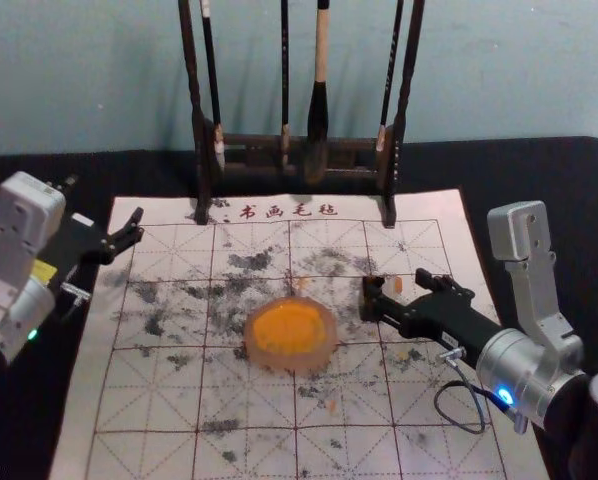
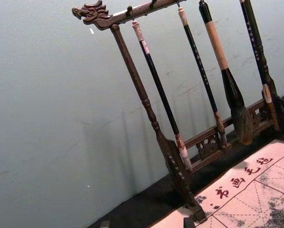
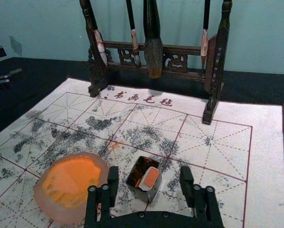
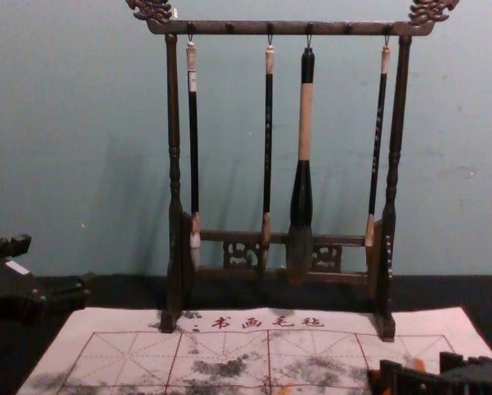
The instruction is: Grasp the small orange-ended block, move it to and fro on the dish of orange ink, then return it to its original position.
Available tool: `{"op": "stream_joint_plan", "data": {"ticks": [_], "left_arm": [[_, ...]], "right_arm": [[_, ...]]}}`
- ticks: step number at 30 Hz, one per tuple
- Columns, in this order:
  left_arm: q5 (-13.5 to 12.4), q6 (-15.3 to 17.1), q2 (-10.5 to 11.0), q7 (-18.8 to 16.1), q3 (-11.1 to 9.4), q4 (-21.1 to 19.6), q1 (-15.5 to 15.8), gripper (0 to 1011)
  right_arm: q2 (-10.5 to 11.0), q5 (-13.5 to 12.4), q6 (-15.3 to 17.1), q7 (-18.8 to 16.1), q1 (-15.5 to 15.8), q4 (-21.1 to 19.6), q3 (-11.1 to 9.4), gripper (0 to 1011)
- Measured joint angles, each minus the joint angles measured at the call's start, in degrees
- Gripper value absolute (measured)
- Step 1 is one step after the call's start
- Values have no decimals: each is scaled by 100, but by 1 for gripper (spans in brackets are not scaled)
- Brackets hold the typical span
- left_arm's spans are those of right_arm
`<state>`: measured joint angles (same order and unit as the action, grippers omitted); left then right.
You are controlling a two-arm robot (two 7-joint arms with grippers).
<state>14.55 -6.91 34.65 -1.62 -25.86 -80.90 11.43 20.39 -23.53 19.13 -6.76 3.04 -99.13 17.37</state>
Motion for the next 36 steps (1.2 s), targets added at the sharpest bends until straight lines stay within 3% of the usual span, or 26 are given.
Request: {"op": "stream_joint_plan", "data": {"ticks": [3, 22, 36], "left_arm": [[0, 0, 0, 0, 0, 0, 0, 1001], [0, 0, 0, 0, 0, 0, 0, 1001], [0, 0, 0, 0, 0, 0, 0, 1001]], "right_arm": [[1, -3, 0, 2, -1, 1, 0, 786], [1, -14, -1, 4, -1, 5, 0, 147], [1, -14, -1, 4, -1, 5, 0, 109]]}}
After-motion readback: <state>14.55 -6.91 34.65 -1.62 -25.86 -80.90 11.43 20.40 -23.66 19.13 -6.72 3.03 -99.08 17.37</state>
